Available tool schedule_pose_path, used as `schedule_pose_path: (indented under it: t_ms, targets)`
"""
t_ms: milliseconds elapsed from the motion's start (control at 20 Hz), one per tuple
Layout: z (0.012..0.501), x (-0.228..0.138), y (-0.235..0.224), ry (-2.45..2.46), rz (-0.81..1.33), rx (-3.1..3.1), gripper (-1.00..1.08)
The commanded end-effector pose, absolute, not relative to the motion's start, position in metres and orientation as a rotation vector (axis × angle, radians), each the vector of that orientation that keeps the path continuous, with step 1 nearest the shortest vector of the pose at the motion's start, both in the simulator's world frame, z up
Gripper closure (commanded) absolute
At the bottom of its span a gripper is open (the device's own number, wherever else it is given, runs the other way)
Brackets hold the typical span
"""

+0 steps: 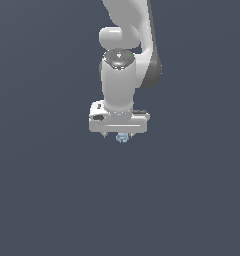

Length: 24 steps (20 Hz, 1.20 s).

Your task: Pick up the object and move it to a goal position.

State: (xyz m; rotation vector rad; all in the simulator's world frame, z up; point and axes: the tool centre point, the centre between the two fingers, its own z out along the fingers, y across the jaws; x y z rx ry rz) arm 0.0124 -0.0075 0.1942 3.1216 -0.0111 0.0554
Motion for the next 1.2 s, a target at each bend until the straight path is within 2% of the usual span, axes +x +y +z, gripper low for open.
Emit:
schedule_pose_path:
  t_ms: [0, 550, 1150]
  targets:
    - [0.194, 0.012, -0.008, -0.011, 0.055, 3.122, -0.92]
    - [0.2, 0.013, -0.042, -0.073, 0.056, 3.115, -0.92]
    - [0.183, -0.002, -0.029, -0.15, 0.049, 3.119, -0.92]
